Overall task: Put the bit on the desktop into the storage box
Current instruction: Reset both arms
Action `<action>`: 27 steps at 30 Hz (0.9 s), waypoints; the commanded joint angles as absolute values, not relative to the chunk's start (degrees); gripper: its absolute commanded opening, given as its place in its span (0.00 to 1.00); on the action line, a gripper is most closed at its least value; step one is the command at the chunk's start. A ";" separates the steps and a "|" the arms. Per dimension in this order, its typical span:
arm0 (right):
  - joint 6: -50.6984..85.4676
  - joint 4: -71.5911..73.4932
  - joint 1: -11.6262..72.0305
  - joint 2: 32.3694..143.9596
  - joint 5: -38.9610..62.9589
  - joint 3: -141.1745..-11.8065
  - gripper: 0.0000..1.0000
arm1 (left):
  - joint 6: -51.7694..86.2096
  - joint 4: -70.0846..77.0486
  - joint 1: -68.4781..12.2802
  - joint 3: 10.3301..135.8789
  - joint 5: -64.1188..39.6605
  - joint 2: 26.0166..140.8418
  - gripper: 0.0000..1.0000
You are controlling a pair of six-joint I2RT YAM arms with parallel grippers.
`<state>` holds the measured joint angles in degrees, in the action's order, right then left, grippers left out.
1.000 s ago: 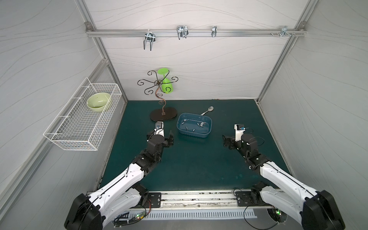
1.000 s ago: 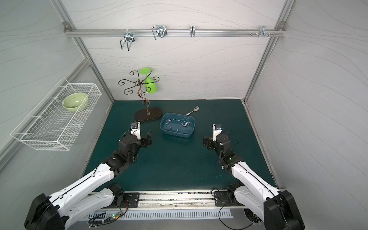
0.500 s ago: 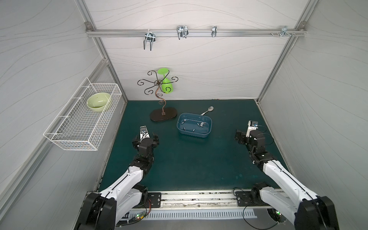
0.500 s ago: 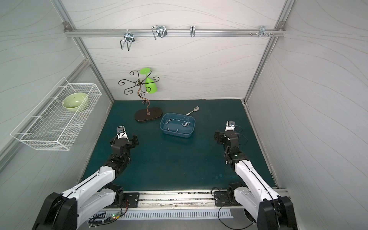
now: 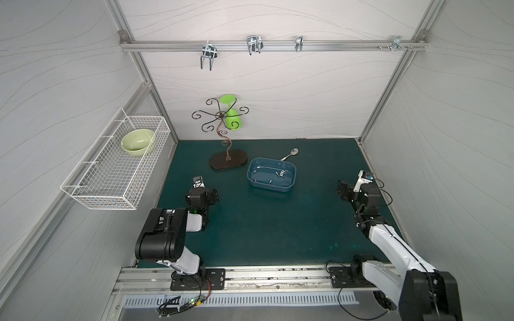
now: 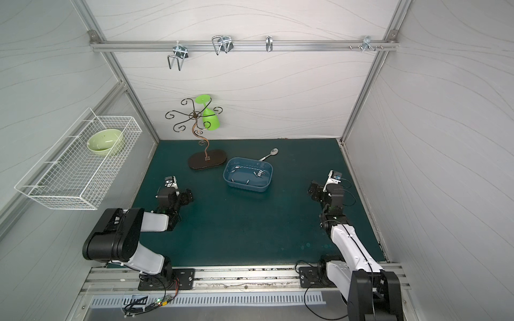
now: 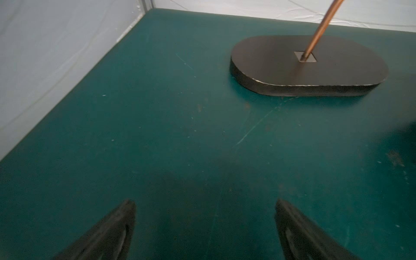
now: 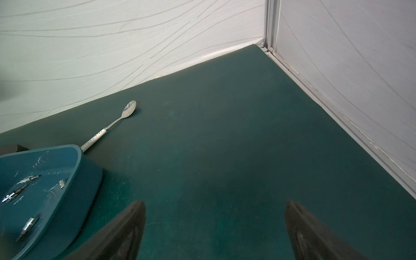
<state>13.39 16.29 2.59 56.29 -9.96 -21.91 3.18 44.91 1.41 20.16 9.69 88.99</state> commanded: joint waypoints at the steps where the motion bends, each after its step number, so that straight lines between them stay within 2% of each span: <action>1: 9.98 20.67 2.37 57.33 -7.46 -21.75 0.99 | 1.86 47.78 1.67 24.30 4.21 89.15 1.00; 13: 3.82 24.82 2.32 63.70 -5.99 -21.88 0.99 | 1.76 47.30 1.58 24.32 4.22 88.85 1.00; 24: 3.29 52.41 3.48 89.33 -5.20 -21.27 0.99 | 1.73 47.23 1.57 24.34 4.26 88.90 1.00; 27: 1.84 44.70 5.01 89.63 -6.79 -25.24 0.99 | 1.68 47.27 1.58 24.34 4.25 88.86 1.00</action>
<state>3.86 42.46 3.68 89.67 -5.72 -22.15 2.11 45.39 1.45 23.18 5.04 88.99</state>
